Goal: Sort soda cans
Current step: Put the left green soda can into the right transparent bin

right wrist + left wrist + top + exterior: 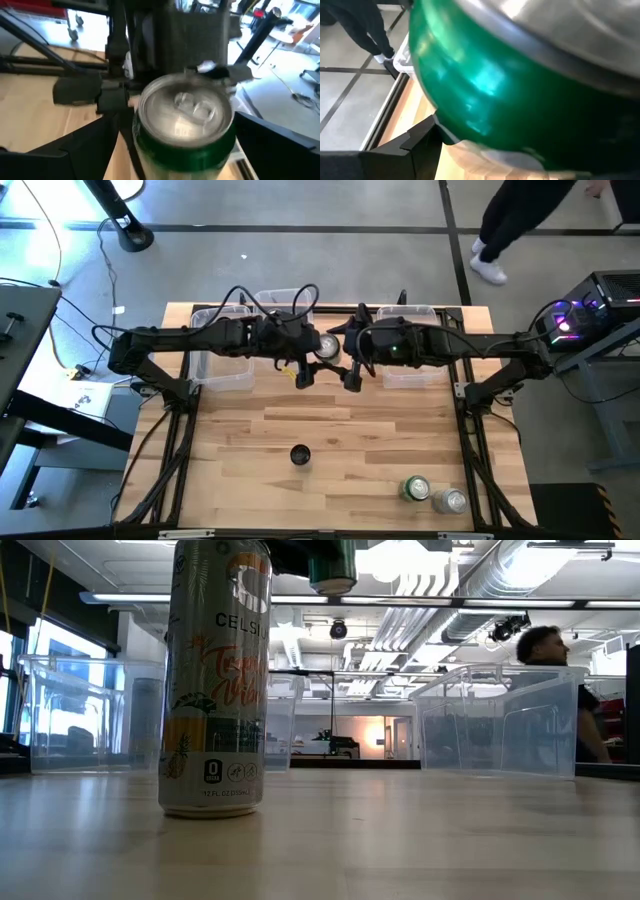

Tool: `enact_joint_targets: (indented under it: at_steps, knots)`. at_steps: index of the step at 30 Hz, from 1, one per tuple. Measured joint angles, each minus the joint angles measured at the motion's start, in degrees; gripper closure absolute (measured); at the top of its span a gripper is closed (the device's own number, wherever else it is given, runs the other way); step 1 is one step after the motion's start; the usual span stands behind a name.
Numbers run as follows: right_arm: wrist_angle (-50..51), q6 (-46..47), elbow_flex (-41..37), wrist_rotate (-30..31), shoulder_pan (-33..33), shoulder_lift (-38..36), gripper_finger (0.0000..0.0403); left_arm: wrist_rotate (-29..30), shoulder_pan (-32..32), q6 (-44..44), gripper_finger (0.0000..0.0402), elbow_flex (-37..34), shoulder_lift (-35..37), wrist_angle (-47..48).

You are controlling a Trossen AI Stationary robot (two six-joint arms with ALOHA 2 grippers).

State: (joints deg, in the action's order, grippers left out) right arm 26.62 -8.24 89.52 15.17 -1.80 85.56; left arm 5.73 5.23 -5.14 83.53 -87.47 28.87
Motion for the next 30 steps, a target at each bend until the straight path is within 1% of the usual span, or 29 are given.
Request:
enact_joint_targets:
  at_steps: [5, 8, 10, 15, 23, 24, 25, 28, 30]
  knots:
    - [0.3, 0.6, 0.0, -1.9, 0.0, 0.0, 0.0022, -0.2, 0.0, 0.4, 0.0125, 0.0, -0.1, -0.5]
    - [0.3, 0.6, 0.0, -1.7, 0.0, 0.0, 0.0033, -0.2, 0.0, 0.4, 0.0125, 0.0, -0.1, -1.2]
    - [0.2, 0.7, 0.0, -1.5, 0.1, 0.2, 0.0052, -0.3, 0.0, 0.2, 0.0125, 0.0, -0.1, -1.9]
    - [-0.4, -0.4, 0.0, -0.1, 0.0, 1.4, 0.0119, 0.1, 0.0, -0.1, 0.0125, -0.1, -0.5, -1.4]
    - [-0.8, -1.0, 0.0, 0.3, -0.2, 1.8, 0.0123, 2.3, -0.1, 0.2, 0.0125, -0.1, -0.1, 1.6]
    - [-0.9, -1.1, 0.0, 0.5, -0.2, 1.6, 0.0123, 2.3, 0.0, 0.1, 0.012, 0.0, 0.1, 2.1]
    - [-0.9, -1.2, 0.0, 0.5, -0.2, 1.4, 0.0123, 2.5, 0.0, 0.2, 0.0103, 0.1, 0.2, 2.4]
    - [0.0, -1.5, 0.0, 0.9, -0.3, 0.4, 0.0123, 4.5, 0.0, 0.8, 0.0034, 0.1, 0.9, 4.7]
    - [1.4, -1.5, -0.1, 1.1, -0.3, -0.5, 0.0123, 5.3, 0.1, 0.2, 0.0019, 0.0, 1.5, 4.9]
